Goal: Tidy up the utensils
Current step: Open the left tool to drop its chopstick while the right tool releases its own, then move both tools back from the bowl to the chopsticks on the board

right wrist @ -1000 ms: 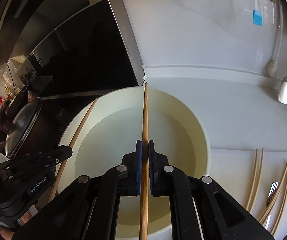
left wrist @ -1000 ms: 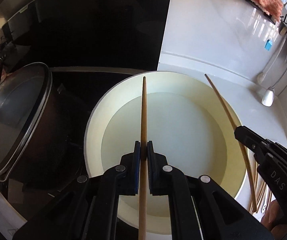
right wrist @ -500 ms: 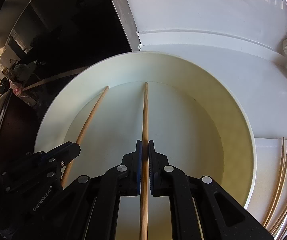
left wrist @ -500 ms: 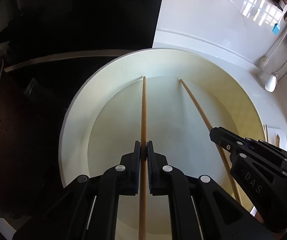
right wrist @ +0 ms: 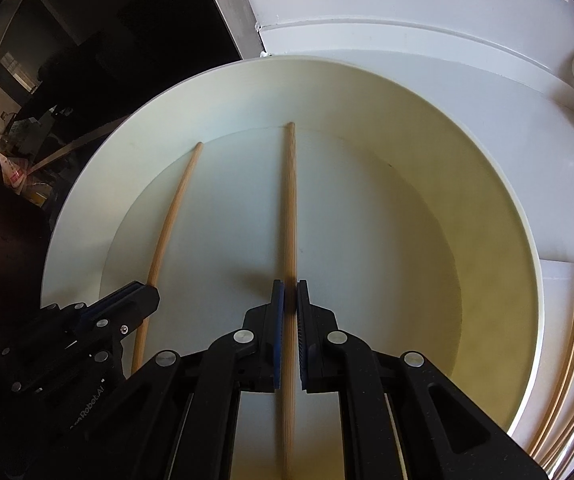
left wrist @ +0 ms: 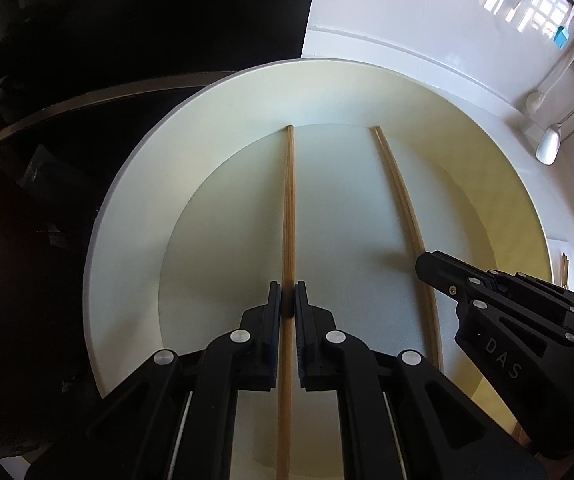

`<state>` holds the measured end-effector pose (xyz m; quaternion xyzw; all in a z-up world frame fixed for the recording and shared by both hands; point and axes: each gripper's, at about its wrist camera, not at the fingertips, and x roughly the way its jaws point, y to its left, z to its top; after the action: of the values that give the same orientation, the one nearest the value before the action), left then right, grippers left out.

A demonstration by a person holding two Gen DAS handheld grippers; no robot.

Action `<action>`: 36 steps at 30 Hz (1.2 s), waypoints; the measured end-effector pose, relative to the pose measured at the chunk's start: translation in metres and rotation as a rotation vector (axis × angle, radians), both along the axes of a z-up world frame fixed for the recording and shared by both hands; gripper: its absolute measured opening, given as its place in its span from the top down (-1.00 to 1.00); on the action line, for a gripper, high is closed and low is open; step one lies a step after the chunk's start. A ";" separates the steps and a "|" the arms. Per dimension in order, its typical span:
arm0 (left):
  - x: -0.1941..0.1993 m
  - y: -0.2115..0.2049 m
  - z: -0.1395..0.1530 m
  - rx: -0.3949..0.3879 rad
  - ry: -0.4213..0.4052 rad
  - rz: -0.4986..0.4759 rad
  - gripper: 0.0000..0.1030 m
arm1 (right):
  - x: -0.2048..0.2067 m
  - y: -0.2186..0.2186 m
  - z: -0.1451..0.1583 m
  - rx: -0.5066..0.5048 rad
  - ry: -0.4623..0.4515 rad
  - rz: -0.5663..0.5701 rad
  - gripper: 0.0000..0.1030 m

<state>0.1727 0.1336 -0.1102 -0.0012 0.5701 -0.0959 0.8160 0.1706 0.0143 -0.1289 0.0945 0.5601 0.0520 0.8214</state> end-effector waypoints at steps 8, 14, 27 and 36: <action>0.004 0.003 -0.001 0.016 0.007 0.022 0.63 | -0.001 -0.003 0.007 -0.006 -0.017 0.009 0.82; -0.005 0.010 0.016 0.031 -0.037 0.066 0.03 | -0.015 -0.016 0.026 -0.004 -0.077 -0.010 0.44; -0.052 0.015 0.067 0.037 -0.149 0.153 -0.66 | -0.087 -0.057 0.079 0.062 -0.237 -0.057 -0.08; -0.109 -0.041 0.089 -0.003 -0.182 0.111 -0.69 | -0.168 -0.121 0.091 0.017 -0.275 -0.113 -0.21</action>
<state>0.0635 0.0926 -0.0208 -0.0253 0.4925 -0.0510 0.8684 0.0029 -0.1068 -0.0380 0.1250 0.4356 0.0228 0.8911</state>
